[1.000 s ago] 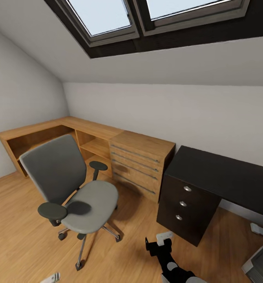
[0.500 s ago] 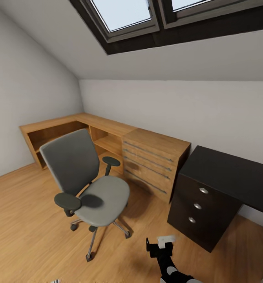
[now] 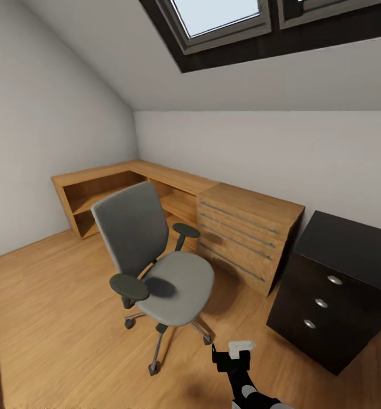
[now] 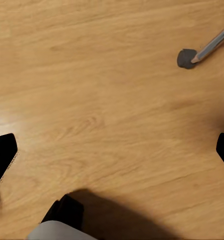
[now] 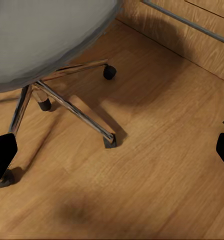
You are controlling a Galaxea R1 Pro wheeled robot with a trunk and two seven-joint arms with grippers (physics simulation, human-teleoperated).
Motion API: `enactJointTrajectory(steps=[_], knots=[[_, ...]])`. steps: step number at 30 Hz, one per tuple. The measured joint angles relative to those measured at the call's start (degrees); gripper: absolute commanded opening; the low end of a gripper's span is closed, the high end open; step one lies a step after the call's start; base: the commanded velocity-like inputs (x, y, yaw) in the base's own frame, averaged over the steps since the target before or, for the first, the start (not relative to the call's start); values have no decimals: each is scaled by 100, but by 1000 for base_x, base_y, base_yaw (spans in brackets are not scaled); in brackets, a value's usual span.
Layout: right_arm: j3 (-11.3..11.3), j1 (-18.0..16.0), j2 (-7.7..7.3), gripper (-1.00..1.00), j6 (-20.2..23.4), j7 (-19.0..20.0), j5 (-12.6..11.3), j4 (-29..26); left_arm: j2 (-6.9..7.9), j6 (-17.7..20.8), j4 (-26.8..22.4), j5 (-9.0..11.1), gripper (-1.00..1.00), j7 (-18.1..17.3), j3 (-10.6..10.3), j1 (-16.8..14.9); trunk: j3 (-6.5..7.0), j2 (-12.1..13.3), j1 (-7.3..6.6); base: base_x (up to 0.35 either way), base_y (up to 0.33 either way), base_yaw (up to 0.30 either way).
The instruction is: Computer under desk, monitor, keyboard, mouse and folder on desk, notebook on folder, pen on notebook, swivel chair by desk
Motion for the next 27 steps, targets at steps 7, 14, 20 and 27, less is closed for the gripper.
enactJointTrajectory(steps=[7,14,20,27], knots=[[-2,-2,0,100,-5,1,-1,0,0,-100,3,-3,100,0,-1,0,-169,-281,155,9,20,206],[-2,-1,0,100,-6,1,0,0,-4,-118,3,-6,100,0,-1,0,-339,-562,308,1,1,205],[-2,0,0,100,-11,-4,-1,0,-6,-122,3,-6,100,0,-1,0,-487,-803,440,0,0,181],[-1,1,0,100,-14,0,6,0,-15,-125,3,-6,100,0,-1,0,-653,-1084,594,0,0,125]])
